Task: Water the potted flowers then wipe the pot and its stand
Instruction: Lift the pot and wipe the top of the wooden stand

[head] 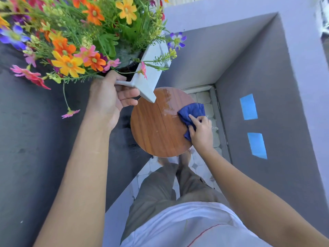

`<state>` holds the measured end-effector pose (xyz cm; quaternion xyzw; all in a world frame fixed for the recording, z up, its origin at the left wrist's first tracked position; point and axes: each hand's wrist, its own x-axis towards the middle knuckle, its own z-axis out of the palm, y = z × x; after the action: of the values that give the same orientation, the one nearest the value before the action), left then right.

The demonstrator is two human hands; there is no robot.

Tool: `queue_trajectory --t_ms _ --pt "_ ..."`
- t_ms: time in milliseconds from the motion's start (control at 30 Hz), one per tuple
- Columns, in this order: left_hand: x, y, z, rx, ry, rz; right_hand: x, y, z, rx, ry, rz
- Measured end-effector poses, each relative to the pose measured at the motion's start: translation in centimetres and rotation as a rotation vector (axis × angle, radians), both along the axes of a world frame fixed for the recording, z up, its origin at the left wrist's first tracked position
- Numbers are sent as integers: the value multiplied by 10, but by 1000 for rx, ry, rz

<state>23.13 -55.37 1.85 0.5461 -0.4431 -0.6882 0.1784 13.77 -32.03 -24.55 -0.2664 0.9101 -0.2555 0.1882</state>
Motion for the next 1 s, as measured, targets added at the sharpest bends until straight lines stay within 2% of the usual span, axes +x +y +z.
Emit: queue_trajectory --t_ms 167,333,500,633,700,800,900,1000 --pt "0 1 -4 -6 -13 8 18 -55 7 4 46 -27" --pt "1 0 -8 7 -22 27 81 -82 5 -50 30 238" --pt "1 4 -4 9 -13 22 118 -52 2 -86 -19 514" --pt "3 4 0 7 -11 18 95 -10 -3 -105 0 609" --pt "3 4 1 2 -9 23 70 4 -3 -84 2 519" --pt "3 4 1 -5 -1 26 27 2 -4 -74 2 235" --pt "3 3 1 -13 14 24 -13 -25 -4 -46 10 19" --pt "3 4 0 -21 25 23 -29 -66 -6 -16 46 -92"
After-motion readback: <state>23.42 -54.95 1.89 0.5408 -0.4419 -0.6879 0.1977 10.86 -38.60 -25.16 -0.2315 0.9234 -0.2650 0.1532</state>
